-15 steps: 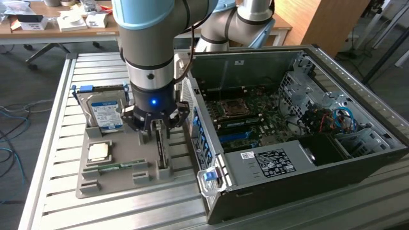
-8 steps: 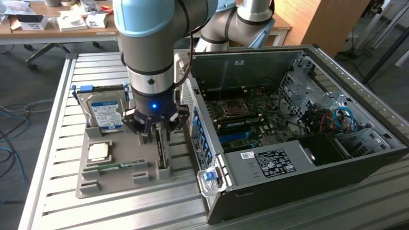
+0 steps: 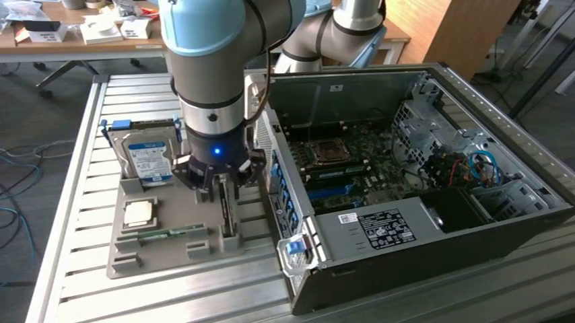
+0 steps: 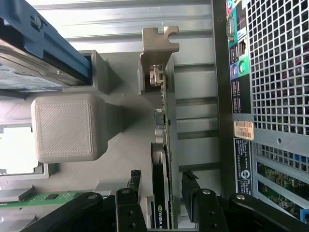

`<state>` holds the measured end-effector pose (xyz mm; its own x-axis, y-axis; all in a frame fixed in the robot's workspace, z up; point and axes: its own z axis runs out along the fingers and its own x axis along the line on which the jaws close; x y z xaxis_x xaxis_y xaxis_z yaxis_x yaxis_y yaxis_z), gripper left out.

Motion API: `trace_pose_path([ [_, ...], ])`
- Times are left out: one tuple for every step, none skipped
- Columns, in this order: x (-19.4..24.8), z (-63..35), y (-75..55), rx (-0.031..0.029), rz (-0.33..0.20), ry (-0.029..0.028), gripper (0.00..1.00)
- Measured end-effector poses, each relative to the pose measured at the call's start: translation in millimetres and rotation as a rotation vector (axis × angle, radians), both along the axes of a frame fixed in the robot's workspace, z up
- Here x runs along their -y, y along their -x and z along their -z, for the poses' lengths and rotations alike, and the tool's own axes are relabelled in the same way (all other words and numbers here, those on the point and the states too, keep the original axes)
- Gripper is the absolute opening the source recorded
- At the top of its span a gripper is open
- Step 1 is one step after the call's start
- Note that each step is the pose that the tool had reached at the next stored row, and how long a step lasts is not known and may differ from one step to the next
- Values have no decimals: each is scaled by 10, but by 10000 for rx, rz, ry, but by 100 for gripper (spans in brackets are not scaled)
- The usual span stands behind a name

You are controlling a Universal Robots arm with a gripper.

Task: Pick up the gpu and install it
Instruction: 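Pick up the gpu and move the gpu toward the slot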

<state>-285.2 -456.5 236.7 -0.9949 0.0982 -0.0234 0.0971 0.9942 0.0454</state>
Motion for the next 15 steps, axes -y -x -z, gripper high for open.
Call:
trace_pose_path([
  [0,13,0,-1,0,1,47],
  [0,24,0,-2,0,1,47],
  [0,34,0,-2,0,1,47],
  [0,43,0,-2,0,1,47],
  [0,51,0,-2,0,1,47],
  [0,51,1,-3,1,2,47],
  [1,51,1,-3,0,3,47],
  [1,51,1,-3,0,2,47],
  [1,51,1,-3,0,3,47],
  [0,51,0,-3,0,2,47],
  [0,51,0,-2,0,2,47],
  [0,51,0,-2,0,2,47],
  [0,51,0,-2,0,2,47],
  [0,51,0,-2,0,2,47],
  [0,51,0,-2,0,2,47],
])
